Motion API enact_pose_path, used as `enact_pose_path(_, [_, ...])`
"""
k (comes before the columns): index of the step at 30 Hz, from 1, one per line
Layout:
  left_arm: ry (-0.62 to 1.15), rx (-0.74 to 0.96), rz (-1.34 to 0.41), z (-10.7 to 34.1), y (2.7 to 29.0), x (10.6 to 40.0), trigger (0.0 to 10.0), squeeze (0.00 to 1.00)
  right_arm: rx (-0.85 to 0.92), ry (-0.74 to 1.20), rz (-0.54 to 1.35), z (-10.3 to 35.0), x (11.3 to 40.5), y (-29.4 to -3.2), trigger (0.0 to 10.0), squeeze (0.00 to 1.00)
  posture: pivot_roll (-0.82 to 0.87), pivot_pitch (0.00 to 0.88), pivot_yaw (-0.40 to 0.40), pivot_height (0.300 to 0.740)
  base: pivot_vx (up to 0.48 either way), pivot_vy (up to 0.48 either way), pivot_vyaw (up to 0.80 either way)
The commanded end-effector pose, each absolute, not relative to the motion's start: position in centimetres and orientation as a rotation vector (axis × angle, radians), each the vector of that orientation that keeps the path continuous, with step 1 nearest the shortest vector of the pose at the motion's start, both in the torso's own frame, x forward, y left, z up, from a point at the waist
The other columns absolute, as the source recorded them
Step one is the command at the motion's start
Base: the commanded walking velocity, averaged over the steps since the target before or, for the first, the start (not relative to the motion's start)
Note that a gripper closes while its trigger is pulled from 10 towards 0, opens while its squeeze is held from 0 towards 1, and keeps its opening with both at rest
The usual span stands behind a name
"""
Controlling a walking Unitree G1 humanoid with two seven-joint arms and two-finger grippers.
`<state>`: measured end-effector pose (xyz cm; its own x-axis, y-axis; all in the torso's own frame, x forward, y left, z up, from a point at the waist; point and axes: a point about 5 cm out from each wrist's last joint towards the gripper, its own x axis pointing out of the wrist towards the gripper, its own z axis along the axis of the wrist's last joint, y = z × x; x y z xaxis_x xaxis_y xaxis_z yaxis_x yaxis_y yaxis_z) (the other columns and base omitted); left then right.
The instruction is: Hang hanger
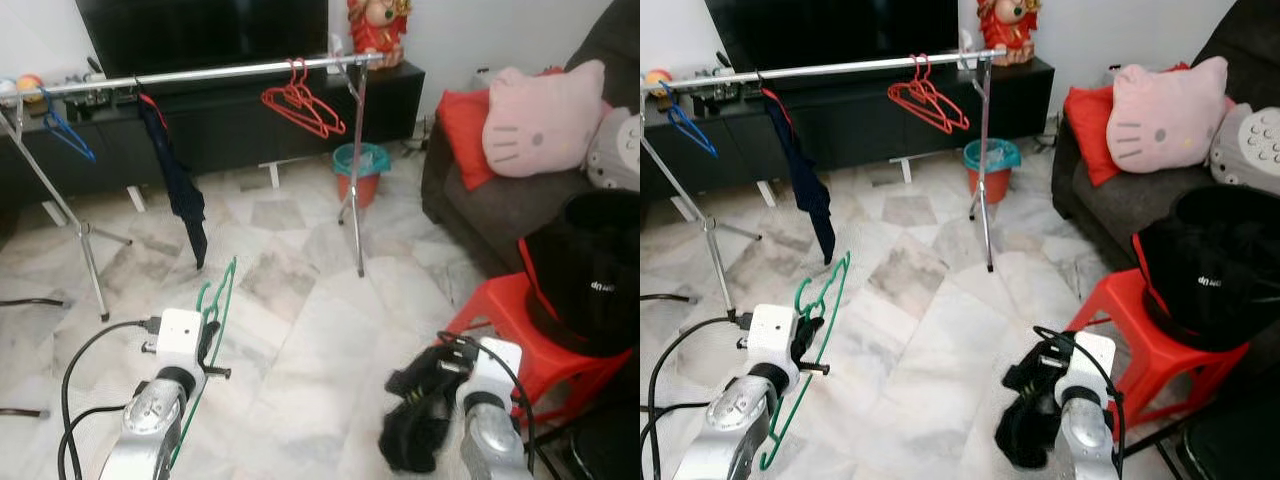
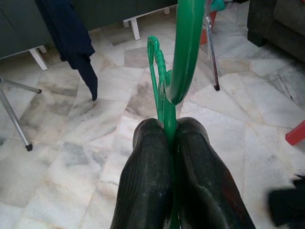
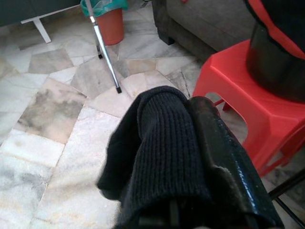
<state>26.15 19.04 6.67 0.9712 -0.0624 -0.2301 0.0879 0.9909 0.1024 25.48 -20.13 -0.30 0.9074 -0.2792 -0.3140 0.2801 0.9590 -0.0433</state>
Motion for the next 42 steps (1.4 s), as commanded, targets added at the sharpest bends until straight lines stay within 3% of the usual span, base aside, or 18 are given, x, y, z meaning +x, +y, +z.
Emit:
enact_pose_path(1, [0.234,0.110,-0.066,6.69,19.27,26.24,10.0,0.00,-0.017,0.267,-0.262,0.77,26.29,-19.87,10.0,0.00,-0.05,0.000,0.014,0.740,0.000,0.259,0.80])
enact_pose_path(4, [0.236,0.108,-0.068,6.68,19.20,26.28,10.0,0.00,-0.004,0.273,-0.272,0.68,26.21,-19.80,10.0,0.00,-0.05,0.000,0.015,0.740,0.000,0.415,0.80])
enact_pose_path(29, [0.232,0.100,-0.066,6.88,19.15,26.24,10.0,0.00,0.018,0.283,-0.272,0.43,26.03,-19.79,10.0,0.00,-0.05,0.000,0.016,0.740,0.000,0.357,0.00])
enact_pose_path(42, [0.217,0.102,-0.077,7.08,18.94,26.26,10.0,0.00,0.022,0.282,-0.273,0.52,26.14,-19.76,10.0,0.00,-0.05,0.000,0.018,0.740,0.000,0.000,0.00])
